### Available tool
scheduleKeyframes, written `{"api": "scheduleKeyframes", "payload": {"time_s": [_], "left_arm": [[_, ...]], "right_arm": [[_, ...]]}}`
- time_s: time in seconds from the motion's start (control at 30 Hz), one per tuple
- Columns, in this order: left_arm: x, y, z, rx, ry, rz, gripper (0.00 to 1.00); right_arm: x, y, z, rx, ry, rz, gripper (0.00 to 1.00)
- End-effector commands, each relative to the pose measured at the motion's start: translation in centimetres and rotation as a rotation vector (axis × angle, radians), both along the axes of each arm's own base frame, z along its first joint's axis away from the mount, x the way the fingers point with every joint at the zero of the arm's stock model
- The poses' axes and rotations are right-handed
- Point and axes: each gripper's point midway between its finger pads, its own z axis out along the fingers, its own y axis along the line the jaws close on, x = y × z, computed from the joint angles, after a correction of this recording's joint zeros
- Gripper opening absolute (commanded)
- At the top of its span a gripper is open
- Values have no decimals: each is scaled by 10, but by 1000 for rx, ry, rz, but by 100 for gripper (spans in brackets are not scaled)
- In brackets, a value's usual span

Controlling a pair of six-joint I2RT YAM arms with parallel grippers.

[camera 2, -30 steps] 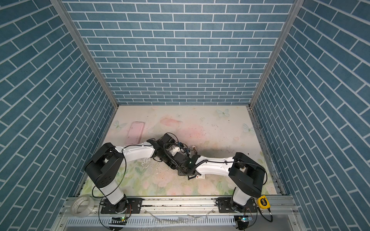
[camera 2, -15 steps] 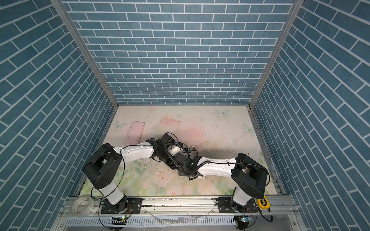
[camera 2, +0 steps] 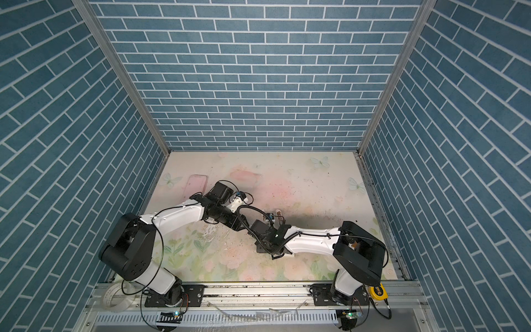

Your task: Load the staples into the stapler

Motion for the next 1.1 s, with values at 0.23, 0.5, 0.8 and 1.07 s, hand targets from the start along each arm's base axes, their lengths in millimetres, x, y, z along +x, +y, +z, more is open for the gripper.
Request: {"api": "scheduleKeyframes", "payload": {"time_s": [0.23,0.5,0.8,1.07], "left_arm": [[-1,7,3,-23,9,8,76],[-1,6,2,-26,11,3,77],[-2,5,3,-35,12,-2,77],[-1,5,4,-39,7,-1,77]], "right_arm": [[0,3,-8,-42,0,34,0],[-2,1,-15,-64,17,34,2],[1,5,-13,-87,14,39,20],[4,4,-7,-111,-5,41,25]]}}
